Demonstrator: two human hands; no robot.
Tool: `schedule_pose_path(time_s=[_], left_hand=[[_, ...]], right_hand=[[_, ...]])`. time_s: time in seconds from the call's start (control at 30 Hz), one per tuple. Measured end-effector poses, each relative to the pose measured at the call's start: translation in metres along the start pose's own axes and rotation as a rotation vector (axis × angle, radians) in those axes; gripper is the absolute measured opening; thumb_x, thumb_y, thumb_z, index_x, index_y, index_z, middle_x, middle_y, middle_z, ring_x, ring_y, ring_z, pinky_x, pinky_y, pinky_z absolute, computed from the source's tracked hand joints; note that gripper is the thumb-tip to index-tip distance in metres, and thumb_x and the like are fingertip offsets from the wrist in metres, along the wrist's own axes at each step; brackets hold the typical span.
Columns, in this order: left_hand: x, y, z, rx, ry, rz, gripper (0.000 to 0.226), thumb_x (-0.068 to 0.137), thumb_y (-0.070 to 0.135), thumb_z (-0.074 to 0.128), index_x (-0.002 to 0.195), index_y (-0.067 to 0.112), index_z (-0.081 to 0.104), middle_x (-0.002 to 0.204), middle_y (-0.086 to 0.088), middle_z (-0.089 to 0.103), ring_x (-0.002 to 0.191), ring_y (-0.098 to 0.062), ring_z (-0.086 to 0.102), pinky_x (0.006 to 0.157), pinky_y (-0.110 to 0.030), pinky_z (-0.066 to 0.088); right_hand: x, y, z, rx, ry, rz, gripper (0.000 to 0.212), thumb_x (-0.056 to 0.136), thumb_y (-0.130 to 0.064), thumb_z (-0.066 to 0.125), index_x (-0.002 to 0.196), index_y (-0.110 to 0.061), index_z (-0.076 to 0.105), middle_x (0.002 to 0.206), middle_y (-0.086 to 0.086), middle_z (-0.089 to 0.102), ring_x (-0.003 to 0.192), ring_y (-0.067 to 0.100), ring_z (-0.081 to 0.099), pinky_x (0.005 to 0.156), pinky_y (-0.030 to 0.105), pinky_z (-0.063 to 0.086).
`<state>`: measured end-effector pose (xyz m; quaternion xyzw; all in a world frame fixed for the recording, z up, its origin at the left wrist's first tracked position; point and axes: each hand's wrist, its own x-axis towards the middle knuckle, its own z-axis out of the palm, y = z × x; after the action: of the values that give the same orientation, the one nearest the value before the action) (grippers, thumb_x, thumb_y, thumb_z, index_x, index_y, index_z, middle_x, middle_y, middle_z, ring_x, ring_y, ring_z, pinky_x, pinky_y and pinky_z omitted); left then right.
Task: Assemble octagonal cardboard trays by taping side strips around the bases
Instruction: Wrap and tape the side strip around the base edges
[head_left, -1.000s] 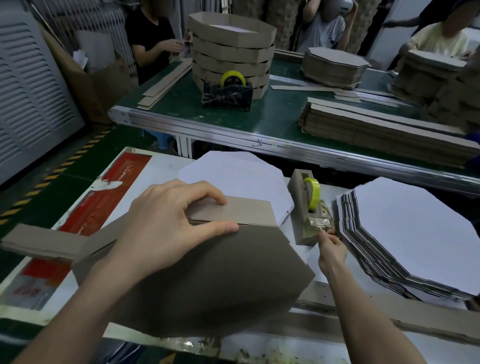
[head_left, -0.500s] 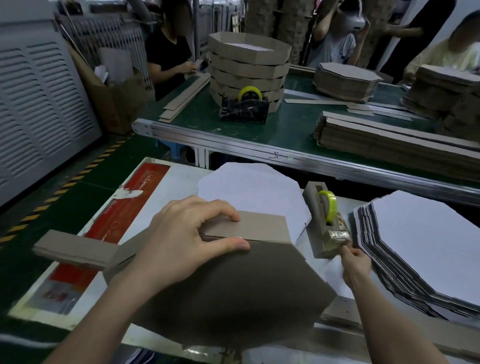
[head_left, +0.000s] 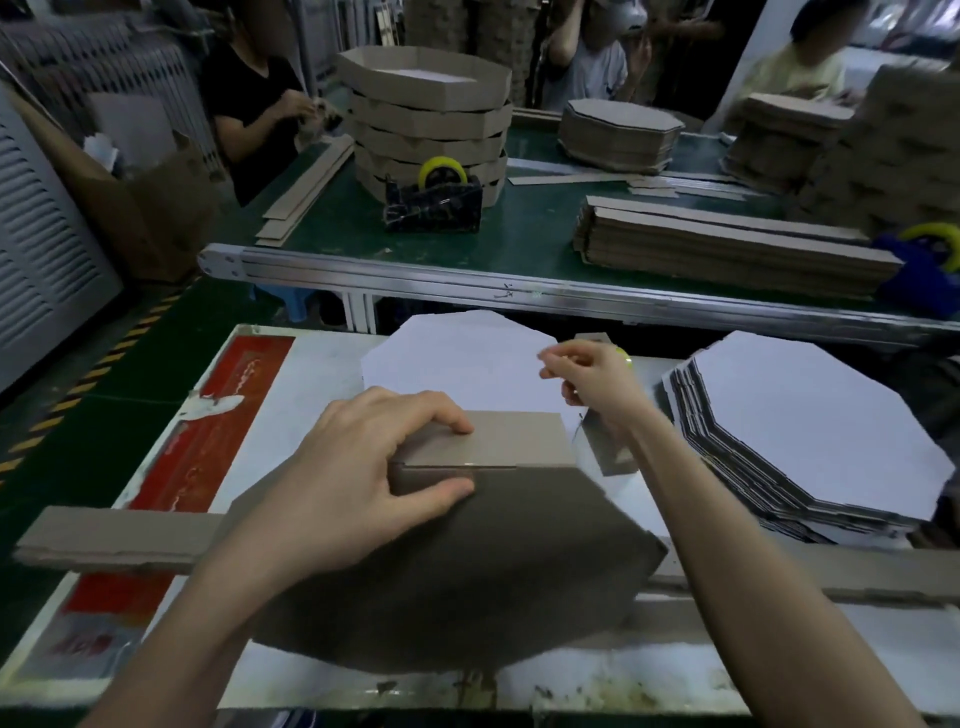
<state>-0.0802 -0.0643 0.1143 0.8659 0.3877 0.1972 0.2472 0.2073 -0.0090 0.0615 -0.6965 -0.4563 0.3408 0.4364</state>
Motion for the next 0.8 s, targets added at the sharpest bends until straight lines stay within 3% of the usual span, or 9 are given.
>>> schedule_pose_path(time_s=[0.07,0.17,0.23,0.33,0.4,0.5,0.7,0.8], left_hand=[[-0.002,-0.001,-0.003,-0.014,-0.024,0.04,0.036,0.079,0.063,0.059,0.113,0.054,0.047,0.117,0.039,0.044,0.116,0.012,0.036,0.09,-0.016,0.034],[-0.006,-0.002,-0.002,-0.018,0.003,0.063,0.038,0.081,0.057,0.063,0.114,0.052,0.046,0.114,0.033,0.048,0.111,0.003,0.042,0.095,-0.027,0.039],[-0.008,-0.002,0.001,-0.042,0.055,0.067,0.046,0.079,0.054,0.068,0.116,0.049,0.041,0.11,0.033,0.046,0.106,0.003,0.043,0.094,-0.029,0.04],[-0.011,-0.002,0.004,-0.071,0.141,0.083,0.055,0.077,0.051,0.071,0.116,0.044,0.033,0.106,0.035,0.042,0.092,0.013,0.032,0.088,-0.027,0.033],[-0.014,-0.003,0.004,-0.097,0.159,0.095,0.06,0.077,0.05,0.071,0.118,0.039,0.03,0.109,0.03,0.044,0.093,0.01,0.032,0.087,-0.027,0.03],[-0.02,-0.005,0.003,-0.113,0.168,0.113,0.062,0.079,0.048,0.071,0.12,0.034,0.027,0.116,0.025,0.053,0.112,-0.003,0.041,0.087,-0.028,0.03],[-0.028,-0.01,-0.002,-0.052,0.197,0.187,0.061,0.083,0.039,0.072,0.119,0.036,0.023,0.125,0.009,0.061,0.108,-0.008,0.04,0.086,-0.03,0.03],[-0.029,-0.012,-0.004,-0.026,0.163,0.214,0.06,0.085,0.035,0.071,0.12,0.039,0.023,0.113,0.019,0.051,0.108,-0.01,0.043,0.086,-0.032,0.032]], right_hand=[[-0.016,-0.038,0.004,-0.066,-0.047,-0.097,0.027,0.095,-0.016,0.065,0.121,-0.009,0.068,0.077,-0.002,0.074,0.045,0.006,0.043,0.046,0.017,0.042],[-0.045,-0.082,0.012,-0.073,-0.199,-0.136,0.066,0.092,-0.017,0.069,0.147,-0.037,0.037,0.079,0.0,0.076,0.05,0.011,0.04,0.048,0.021,0.042],[-0.066,-0.103,0.018,-0.058,-0.189,-0.18,0.053,0.091,-0.015,0.069,0.137,-0.035,0.052,0.08,0.001,0.077,0.049,0.012,0.038,0.046,0.023,0.04],[-0.096,-0.124,0.029,-0.024,-0.138,-0.178,0.018,0.089,-0.007,0.066,0.1,-0.019,0.074,0.084,0.004,0.077,0.046,0.011,0.037,0.043,0.022,0.035],[-0.115,-0.128,0.035,0.01,-0.097,-0.155,0.021,0.088,-0.001,0.058,0.089,-0.01,0.077,0.087,0.004,0.077,0.045,0.009,0.037,0.042,0.02,0.035],[-0.141,-0.126,0.038,0.065,-0.072,-0.105,0.031,0.089,0.002,0.048,0.088,-0.007,0.078,0.091,0.001,0.077,0.041,0.008,0.036,0.042,0.02,0.033],[-0.178,-0.109,0.047,0.329,-0.112,-0.008,0.036,0.092,0.004,0.04,0.089,-0.001,0.075,0.098,0.011,0.076,0.034,0.005,0.029,0.037,0.014,0.029],[-0.189,-0.101,0.053,0.416,-0.136,0.015,0.038,0.093,0.005,0.038,0.089,-0.002,0.075,0.099,0.014,0.076,0.032,0.004,0.028,0.036,0.013,0.029]])
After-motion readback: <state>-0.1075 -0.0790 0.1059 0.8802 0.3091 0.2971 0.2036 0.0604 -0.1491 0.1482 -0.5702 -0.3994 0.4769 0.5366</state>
